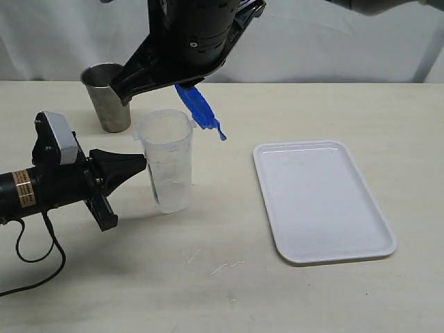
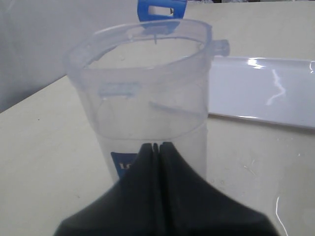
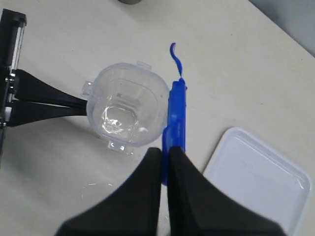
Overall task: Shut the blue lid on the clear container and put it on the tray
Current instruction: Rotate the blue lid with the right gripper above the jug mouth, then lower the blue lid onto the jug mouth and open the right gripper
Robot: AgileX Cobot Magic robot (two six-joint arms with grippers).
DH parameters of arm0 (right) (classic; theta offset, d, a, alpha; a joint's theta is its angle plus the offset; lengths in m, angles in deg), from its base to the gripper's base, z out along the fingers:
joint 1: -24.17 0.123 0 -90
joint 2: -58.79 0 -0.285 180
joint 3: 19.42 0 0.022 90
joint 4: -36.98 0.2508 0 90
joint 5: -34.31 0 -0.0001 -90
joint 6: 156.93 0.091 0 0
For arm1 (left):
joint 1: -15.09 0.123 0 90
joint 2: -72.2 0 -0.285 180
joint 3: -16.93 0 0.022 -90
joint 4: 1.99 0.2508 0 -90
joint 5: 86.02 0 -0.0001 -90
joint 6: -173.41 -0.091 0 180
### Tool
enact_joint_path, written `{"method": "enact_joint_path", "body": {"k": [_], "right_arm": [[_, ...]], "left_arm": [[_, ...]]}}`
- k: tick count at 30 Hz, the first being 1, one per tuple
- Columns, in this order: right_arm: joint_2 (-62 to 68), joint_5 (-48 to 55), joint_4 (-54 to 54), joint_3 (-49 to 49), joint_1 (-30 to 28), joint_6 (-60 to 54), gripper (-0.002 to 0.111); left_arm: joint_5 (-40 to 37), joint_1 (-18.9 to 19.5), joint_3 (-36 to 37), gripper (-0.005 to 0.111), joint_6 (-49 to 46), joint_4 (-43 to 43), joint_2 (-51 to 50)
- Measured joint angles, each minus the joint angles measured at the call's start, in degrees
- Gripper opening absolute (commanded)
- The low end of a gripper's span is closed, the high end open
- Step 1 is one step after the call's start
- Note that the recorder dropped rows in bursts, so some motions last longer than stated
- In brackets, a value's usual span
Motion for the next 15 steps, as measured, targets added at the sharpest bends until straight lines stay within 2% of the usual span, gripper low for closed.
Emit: {"method": "enact_joint_path", "body": {"k": [15], "right_arm": [[0.23, -4.49, 4.21, 0.00, 0.00, 0.00, 0.004]], "left_arm": [[0.00, 0.00, 0.00, 0.000, 0.94, 0.00, 0.00]]}}
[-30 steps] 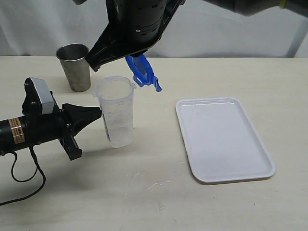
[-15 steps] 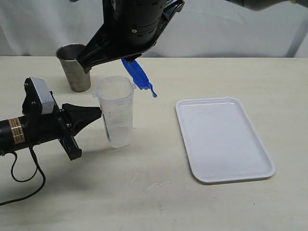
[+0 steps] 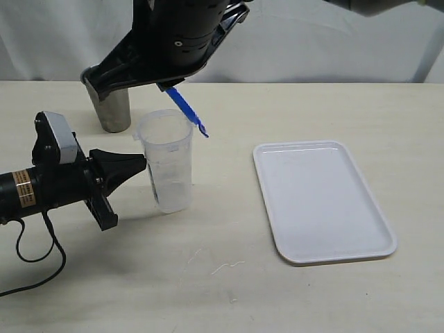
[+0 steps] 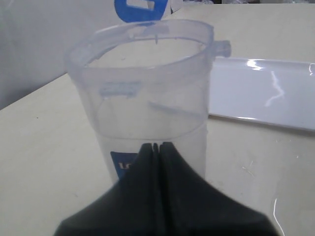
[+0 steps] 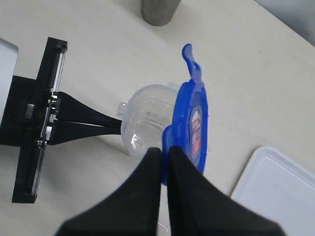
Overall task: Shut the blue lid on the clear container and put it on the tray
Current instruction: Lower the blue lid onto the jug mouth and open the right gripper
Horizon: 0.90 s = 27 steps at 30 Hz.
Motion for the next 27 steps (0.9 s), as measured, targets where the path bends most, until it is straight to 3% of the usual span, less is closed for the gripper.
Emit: {"method": "enact_joint_path", "body": {"k": [27], "right_arm": [[4.20, -3.13, 7.93, 0.00, 0.00, -2.98, 0.004]], "left_arm": [[0.00, 0.00, 0.00, 0.000, 0.31, 0.00, 0.00]]}}
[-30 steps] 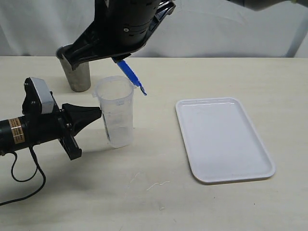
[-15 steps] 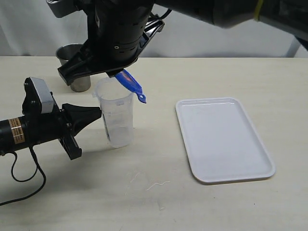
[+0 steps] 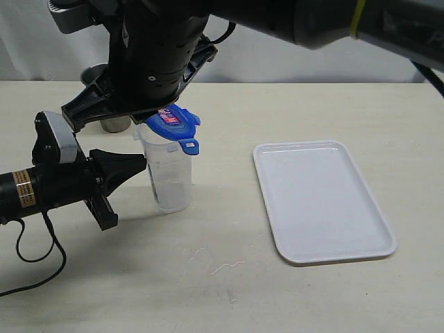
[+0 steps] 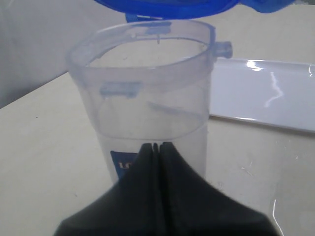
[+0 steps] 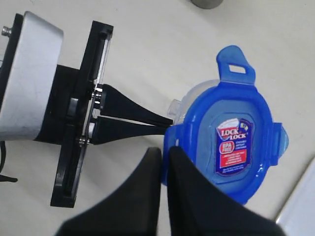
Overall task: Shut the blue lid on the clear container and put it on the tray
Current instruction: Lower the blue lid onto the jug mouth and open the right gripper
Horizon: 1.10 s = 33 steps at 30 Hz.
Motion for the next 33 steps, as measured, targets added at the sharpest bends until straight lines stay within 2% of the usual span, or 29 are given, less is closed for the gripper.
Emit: {"method": "enact_joint_path", "body": {"k": [12, 33], "right_arm": [[2.69, -4.16, 0.27, 0.00, 0.00, -0.09, 0.004], [6.14, -5.20, -0.05, 0.00, 0.00, -0.09, 0.004]], "left_arm": [[0.00, 0.00, 0.00, 0.000, 0.26, 0.00, 0.00], [0.00, 0.00, 0.00, 0.000, 0.26, 0.10, 0.00]]}}
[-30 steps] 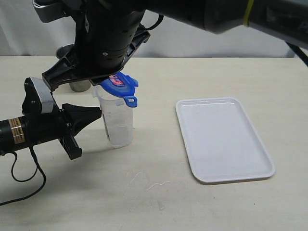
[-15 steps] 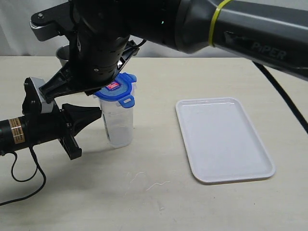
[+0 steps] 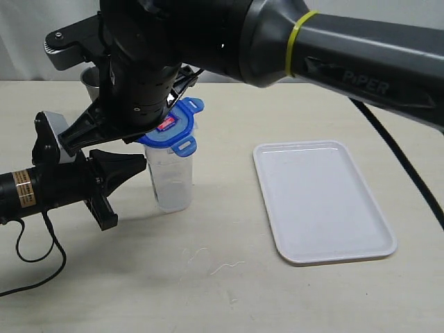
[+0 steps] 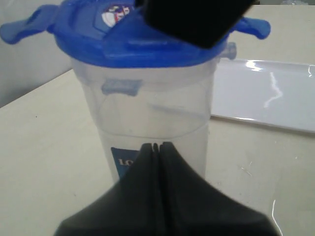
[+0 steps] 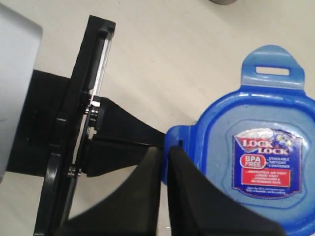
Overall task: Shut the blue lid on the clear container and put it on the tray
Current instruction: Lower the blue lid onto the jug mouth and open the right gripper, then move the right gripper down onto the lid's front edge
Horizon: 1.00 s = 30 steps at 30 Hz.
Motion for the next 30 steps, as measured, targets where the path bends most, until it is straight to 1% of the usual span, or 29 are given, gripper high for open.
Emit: {"method": "enact_joint_path", "body": {"k": [8, 10, 15, 18, 25, 30], "right_arm": [[0.00, 0.00, 0.14, 0.00, 0.00, 0.00, 0.005], [0.00, 0.00, 0.14, 0.00, 0.00, 0.00, 0.009], [0.00, 0.00, 0.37, 0.00, 0.00, 0.00, 0.025], [0.00, 0.00, 0.37, 0.00, 0.00, 0.00, 0.029], [0.00, -1.70, 0.51, 0.40, 0.00, 0.00, 0.029], [0.00, -0.55, 0.55, 4.66, 0.00, -1.20, 0.029]], "left_arm": [[0.00, 0.00, 0.00, 0.000, 0.12, 0.00, 0.00], [0.00, 0.00, 0.00, 0.000, 0.12, 0.00, 0.00], [0.00, 0.00, 0.00, 0.000, 0.12, 0.00, 0.00], [0.00, 0.00, 0.00, 0.000, 0.12, 0.00, 0.00], [0.00, 0.00, 0.00, 0.000, 0.12, 0.00, 0.00], [0.00, 0.00, 0.00, 0.000, 0.12, 0.00, 0.00]]}}
